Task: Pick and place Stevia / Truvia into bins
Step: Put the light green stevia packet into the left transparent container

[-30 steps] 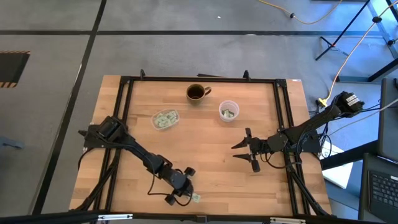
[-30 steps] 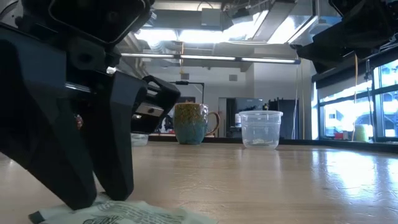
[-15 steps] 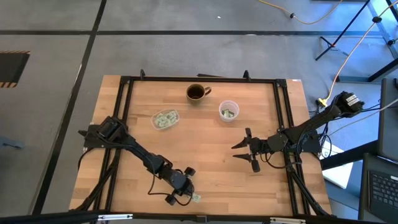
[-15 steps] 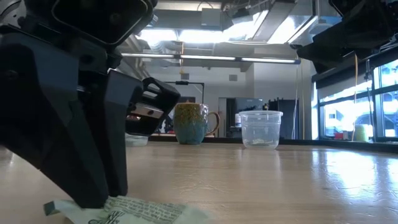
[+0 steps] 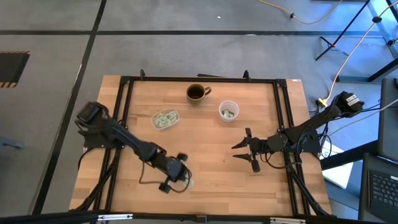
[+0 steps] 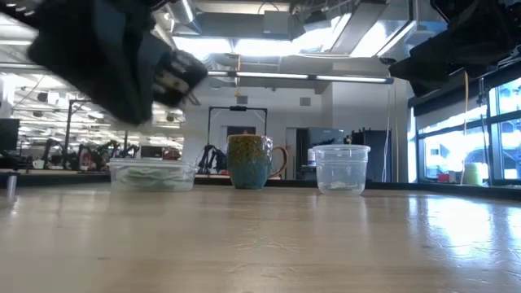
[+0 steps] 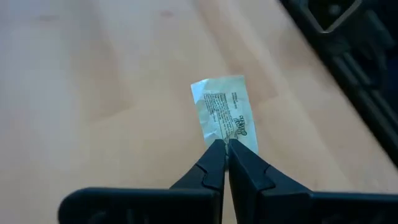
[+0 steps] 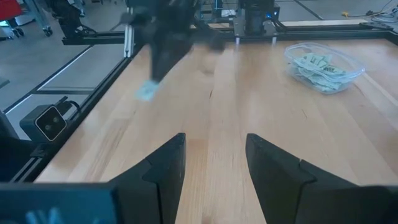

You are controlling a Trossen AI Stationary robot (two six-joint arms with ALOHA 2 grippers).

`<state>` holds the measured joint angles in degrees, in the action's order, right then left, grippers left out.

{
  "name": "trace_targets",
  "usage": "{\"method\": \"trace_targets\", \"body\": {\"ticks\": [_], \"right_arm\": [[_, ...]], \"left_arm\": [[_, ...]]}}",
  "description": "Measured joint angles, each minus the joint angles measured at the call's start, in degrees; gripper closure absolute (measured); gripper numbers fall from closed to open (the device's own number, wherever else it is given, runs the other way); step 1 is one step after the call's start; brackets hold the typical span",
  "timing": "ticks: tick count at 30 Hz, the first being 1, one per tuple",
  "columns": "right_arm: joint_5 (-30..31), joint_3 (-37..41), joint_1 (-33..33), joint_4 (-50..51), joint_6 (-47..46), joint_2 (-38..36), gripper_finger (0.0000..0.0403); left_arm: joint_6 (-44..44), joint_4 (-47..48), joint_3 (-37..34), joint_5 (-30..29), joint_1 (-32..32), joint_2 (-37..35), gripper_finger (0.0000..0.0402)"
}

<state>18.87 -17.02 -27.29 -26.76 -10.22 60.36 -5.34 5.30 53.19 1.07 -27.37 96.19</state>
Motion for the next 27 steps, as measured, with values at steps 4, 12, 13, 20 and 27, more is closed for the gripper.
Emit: {"method": "trace_targets", "body": {"ticks": [4, 12, 13, 20, 27], "right_arm": [[0.0, 0.0, 0.0, 0.0, 0.0, 0.0, 0.0232], [0.0, 0.0, 0.0, 0.0, 0.0, 0.0, 0.0232], [0.0, 0.0, 0.0, 0.0, 0.0, 0.0, 0.0232], [0.0, 0.0, 0.0, 0.0, 0.0, 0.0, 0.0232], [0.0, 0.0, 0.0, 0.0, 0.0, 0.0, 0.0232]], "left_arm": [[-0.4, 11.6, 0.2, -7.3, 1.9, -8.8, 0.0395], [-13.7, 38.5, 0.1, -27.9, 7.5, -21.0, 0.0395], [-15.7, 41.4, 0.1, -29.7, 8.5, -22.0, 0.0395], [-18.4, 45.9, -3.5, -28.6, 17.1, -26.0, 0.0394], [-17.4, 45.1, -8.0, -27.5, 26.2, -26.4, 0.0394]]}}
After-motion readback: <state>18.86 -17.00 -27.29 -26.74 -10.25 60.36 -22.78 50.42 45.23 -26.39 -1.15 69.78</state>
